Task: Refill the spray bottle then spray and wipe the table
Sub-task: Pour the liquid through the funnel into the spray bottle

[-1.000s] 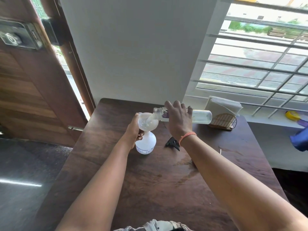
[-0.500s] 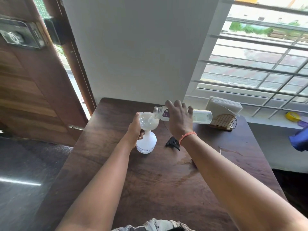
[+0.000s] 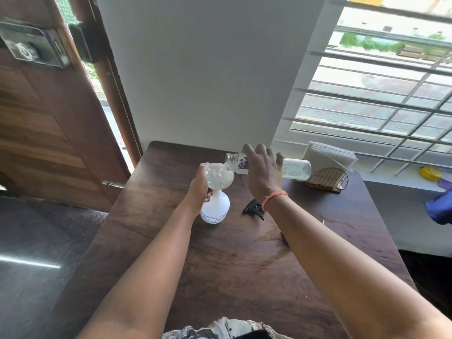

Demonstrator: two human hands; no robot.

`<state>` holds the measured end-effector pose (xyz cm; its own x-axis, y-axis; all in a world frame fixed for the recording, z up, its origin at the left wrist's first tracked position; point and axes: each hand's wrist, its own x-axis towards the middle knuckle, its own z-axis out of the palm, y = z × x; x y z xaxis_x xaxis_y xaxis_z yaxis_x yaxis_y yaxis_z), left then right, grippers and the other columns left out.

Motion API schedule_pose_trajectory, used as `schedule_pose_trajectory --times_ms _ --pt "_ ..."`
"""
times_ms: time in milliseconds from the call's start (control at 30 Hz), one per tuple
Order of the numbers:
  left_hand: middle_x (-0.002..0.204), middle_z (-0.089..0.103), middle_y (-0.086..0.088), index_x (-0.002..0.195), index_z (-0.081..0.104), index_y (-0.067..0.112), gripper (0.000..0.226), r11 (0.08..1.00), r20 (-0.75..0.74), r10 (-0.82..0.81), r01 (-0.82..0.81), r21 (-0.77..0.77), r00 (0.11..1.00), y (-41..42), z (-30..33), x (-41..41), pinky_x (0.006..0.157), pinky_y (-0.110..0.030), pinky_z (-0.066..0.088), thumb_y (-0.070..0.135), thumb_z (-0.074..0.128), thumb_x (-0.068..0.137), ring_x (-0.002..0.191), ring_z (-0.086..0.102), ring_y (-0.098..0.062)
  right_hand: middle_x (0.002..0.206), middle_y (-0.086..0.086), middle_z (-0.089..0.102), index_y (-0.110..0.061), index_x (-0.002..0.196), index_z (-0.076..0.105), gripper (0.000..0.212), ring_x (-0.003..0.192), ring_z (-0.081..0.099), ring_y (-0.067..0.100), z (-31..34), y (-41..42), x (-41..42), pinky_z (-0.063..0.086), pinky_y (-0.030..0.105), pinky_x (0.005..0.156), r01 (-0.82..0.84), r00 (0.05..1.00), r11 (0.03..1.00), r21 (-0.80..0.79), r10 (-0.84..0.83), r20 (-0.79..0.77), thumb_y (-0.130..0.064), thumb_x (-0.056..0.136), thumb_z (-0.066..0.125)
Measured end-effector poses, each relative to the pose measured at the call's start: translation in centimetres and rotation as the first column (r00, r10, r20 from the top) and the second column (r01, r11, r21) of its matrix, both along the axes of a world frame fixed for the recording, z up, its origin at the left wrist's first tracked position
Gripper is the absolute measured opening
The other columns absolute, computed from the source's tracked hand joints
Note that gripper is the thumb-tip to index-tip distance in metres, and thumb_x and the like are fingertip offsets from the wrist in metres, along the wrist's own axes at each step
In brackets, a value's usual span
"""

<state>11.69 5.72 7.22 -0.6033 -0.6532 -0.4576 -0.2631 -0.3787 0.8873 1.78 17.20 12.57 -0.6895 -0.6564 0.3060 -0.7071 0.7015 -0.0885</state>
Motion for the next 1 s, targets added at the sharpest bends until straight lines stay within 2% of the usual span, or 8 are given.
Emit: schedule_pose_trajectory --times_ms 133,267,400,600,1000 --pt "0.067 0.050 0.000 0.096 0.061 0.020 0.042 1.000 -0.030 0.010 -0.010 0.000 0.999 0.2 0.2 0.1 0.046 -0.021 0.026 0.052 0.033 0.096 0.046 0.032 -0.011 0.108 0.005 0.050 -0.027 0.120 0.047 0.056 0.103 0.050 0.030 0.2 0.2 -0.1 0.029 0.049 0.102 -0.008 1.000 1.000 -0.007 0.008 0.013 -0.002 0.072 0.061" --pt "0.067 0.051 0.000 0.092 0.061 0.024 0.039 1.000 -0.033 0.024 -0.024 0.003 0.999 0.3 0.3 0.0 0.046 -0.021 0.027 0.052 0.034 0.096 0.046 0.035 -0.011 0.109 0.005 0.050 -0.027 0.121 0.047 0.059 0.104 0.050 0.030 0.3 0.2 -0.1 0.030 0.049 0.103 0.000 1.000 1.000 -0.016 0.000 0.026 -0.002 0.070 0.063" --pt "0.068 0.051 -0.002 0.090 0.059 0.024 0.038 0.999 -0.033 0.038 -0.038 0.009 0.999 0.4 0.4 0.1 0.047 -0.022 0.026 0.052 0.033 0.097 0.047 0.034 -0.011 0.110 0.007 0.050 -0.025 0.121 0.047 0.057 0.105 0.049 0.032 0.3 0.4 0.0 0.028 0.050 0.105 0.010 0.999 1.000 -0.010 -0.010 0.054 0.004 0.072 0.052" --pt "0.079 0.054 -0.003 0.109 0.059 0.023 0.040 0.997 -0.025 0.076 -0.076 0.017 0.997 0.5 0.3 -0.1 0.047 -0.022 0.029 0.052 0.033 0.098 0.052 0.039 -0.012 0.110 0.007 0.050 -0.025 0.121 0.046 0.057 0.105 0.049 0.032 0.1 0.5 -0.1 0.028 0.047 0.103 0.016 0.998 1.000 -0.004 -0.016 0.060 0.004 0.073 0.052" --pt "0.085 0.057 -0.004 0.110 0.059 0.023 0.041 0.993 -0.029 0.109 -0.107 0.042 0.994 0.7 0.5 -0.3 0.049 -0.022 0.029 0.052 0.034 0.097 0.054 0.040 -0.013 0.106 0.005 0.050 -0.026 0.120 0.045 0.055 0.100 0.051 0.029 -0.7 0.6 -0.5 0.032 0.045 0.099 0.014 0.997 1.000 -0.026 -0.012 0.074 0.000 0.073 0.058"
